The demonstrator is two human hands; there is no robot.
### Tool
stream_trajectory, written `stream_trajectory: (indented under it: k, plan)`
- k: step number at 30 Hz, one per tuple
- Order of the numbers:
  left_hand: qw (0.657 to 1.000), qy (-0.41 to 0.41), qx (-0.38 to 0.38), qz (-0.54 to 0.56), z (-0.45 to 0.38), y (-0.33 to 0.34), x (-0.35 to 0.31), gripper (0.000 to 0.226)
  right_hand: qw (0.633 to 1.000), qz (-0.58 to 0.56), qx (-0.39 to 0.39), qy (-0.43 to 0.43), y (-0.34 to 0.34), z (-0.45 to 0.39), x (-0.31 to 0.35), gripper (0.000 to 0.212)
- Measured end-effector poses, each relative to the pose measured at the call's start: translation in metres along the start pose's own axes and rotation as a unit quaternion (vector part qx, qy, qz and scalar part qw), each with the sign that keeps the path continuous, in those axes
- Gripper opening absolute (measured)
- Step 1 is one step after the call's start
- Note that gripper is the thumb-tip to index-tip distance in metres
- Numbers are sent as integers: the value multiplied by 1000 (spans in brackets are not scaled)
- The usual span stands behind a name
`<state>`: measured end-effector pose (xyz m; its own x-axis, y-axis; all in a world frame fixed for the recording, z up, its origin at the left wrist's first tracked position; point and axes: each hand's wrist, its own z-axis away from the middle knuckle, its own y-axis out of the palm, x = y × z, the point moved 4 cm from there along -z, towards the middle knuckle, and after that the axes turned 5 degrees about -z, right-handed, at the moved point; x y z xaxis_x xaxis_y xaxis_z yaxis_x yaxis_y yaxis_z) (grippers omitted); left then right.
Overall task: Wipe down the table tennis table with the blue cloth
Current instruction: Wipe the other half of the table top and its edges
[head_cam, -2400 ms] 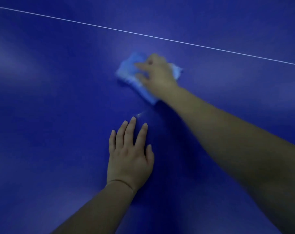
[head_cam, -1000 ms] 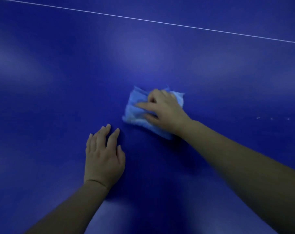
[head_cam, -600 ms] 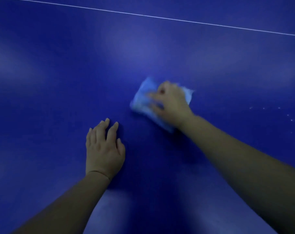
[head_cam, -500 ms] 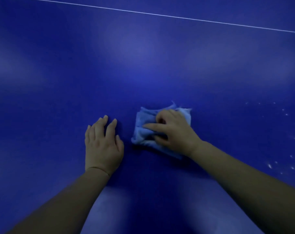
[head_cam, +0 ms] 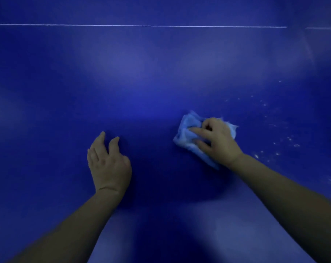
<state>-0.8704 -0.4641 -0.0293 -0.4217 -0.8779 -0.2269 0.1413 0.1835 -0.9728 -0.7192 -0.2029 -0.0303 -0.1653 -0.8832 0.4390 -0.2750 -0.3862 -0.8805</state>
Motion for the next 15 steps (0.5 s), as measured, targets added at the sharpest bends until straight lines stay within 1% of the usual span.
stream_trajectory:
  k: [1, 2, 3, 5, 6, 7, 8, 9, 10, 11, 12, 13, 14, 15]
  plan:
    - [1000, 10, 5, 4, 2, 3, -13, 45, 998, 26, -33, 45, -13, 4, -25, 32]
    - [1000, 22, 12, 9, 4, 7, -26, 45, 988, 57, -87, 116, -28, 8, -55, 32]
    - [999, 35, 17, 13, 7, 11, -39, 46, 966, 81, -135, 204, -44, 11, -85, 33]
    - [998, 52, 21, 23, 14, 20, -69, 47, 901, 109, -196, 372, -73, 20, -139, 36]
    - [998, 53, 21, 30, 18, 24, -84, 46, 872, 109, -209, 428, -80, 21, -154, 37]
    - [998, 53, 19, 38, 23, 29, -99, 46, 862, 113, -205, 450, -82, 19, -158, 38]
    - [997, 53, 19, 45, 28, 34, -115, 45, 870, 117, -193, 438, -80, 16, -154, 37]
    - [997, 51, 20, 51, 32, 38, -129, 45, 896, 107, -176, 394, -75, 11, -141, 35]
    - [997, 44, 23, 55, 35, 43, -142, 46, 933, 86, -154, 315, -65, 6, -125, 34]
    - [998, 31, 27, 57, 37, 47, -153, 47, 967, 60, -120, 218, -55, 5, -106, 33]
    - [998, 18, 30, 53, 39, 51, -161, 49, 988, 40, -80, 128, -47, 9, -92, 32]
    - [999, 13, 33, 40, 40, 55, -167, 52, 996, 32, -55, 68, -47, 15, -90, 32]
    - [999, 14, 35, 24, 40, 57, -170, 54, 997, 28, -55, 53, -53, 18, -99, 31]
    - [999, 15, 35, 10, 40, 59, -171, 55, 993, 35, -79, 82, -63, 19, -118, 31]
